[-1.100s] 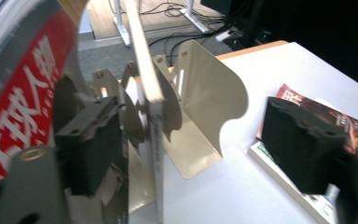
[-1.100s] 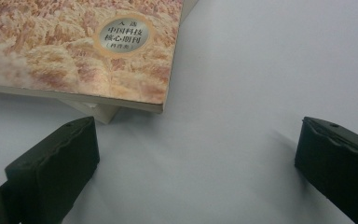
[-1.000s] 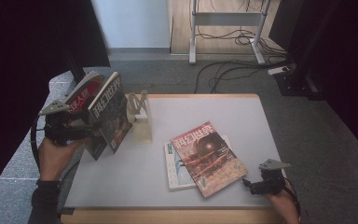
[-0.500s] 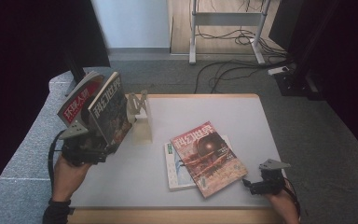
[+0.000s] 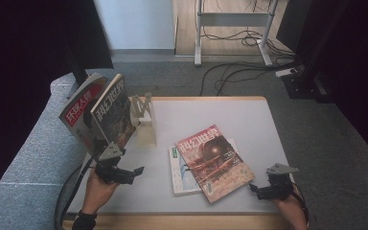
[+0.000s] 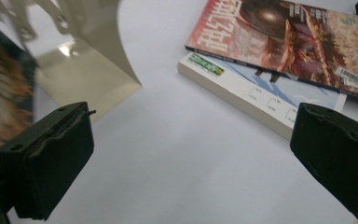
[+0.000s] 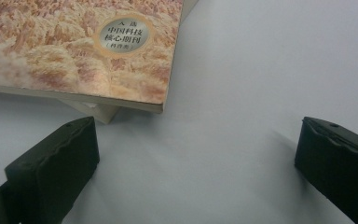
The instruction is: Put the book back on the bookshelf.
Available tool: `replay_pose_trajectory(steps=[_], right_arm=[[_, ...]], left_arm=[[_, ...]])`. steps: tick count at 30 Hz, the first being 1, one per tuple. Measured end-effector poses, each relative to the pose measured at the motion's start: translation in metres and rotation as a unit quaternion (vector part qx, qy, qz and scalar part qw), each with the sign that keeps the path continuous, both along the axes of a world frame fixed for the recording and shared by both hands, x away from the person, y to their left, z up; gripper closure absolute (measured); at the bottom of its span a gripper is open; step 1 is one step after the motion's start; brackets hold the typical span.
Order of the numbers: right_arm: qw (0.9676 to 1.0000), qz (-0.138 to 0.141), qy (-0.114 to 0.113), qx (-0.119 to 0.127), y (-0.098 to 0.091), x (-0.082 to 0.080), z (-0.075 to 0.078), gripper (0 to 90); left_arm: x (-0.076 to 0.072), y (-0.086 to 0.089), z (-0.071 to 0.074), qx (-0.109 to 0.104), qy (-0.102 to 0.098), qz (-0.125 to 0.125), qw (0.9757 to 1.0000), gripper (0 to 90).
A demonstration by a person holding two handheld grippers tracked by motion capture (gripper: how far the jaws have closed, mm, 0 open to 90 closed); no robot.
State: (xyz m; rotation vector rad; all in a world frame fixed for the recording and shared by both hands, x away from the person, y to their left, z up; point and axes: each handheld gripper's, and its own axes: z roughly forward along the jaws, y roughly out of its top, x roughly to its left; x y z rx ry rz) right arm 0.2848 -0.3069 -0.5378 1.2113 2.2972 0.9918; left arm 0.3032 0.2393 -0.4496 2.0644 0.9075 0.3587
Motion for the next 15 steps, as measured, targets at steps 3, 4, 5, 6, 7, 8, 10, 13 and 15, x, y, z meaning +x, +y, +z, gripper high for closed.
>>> replay_pose_trajectory(steps=[3,4,5,6,7,8,10,13,15], right_arm=[[1.0,0.0,0.0,0.0,0.0,0.0,0.0,0.0],[1.0,0.0,0.0,0.0,0.0,0.0,0.0,0.0],[1.0,0.0,0.0,0.0,0.0,0.0,0.0,0.0],[1.0,0.0,0.0,0.0,0.0,0.0,0.0,0.0],[1.0,0.0,0.0,0.0,0.0,0.0,0.0,0.0],[1.0,0.0,0.0,-0.001,0.0,0.0,0.0,0.0],[1.0,0.0,0.0,0.0,0.0,0.0,0.0,0.0],[1.0,0.0,0.0,-0.001,0.0,0.0,0.0,0.0],[1.0,0.001,0.0,-0.001,0.0,0.0,0.0,0.0]], left_arm=[[0.002,-0.004,-0.016,-0.001,0.006,-0.002,1.0,0.0],[0.003,-0.006,-0.02,0.004,0.007,-0.003,1.0,0.0],[0.004,-0.007,-0.026,0.01,0.01,-0.002,0.9999,0.0],[0.004,-0.008,-0.03,0.015,0.011,-0.002,0.9998,0.0],[0.004,-0.01,-0.035,0.018,0.013,-0.001,0.9998,0.0],[0.005,-0.011,-0.039,0.02,0.016,-0.003,0.9997,0.0],[0.006,-0.013,-0.048,0.022,0.025,-0.004,0.9994,0.0],[0.008,-0.017,-0.061,0.036,0.033,-0.006,0.9988,0.0],[0.009,-0.02,-0.068,0.043,0.038,-0.008,0.9983,0.0]])
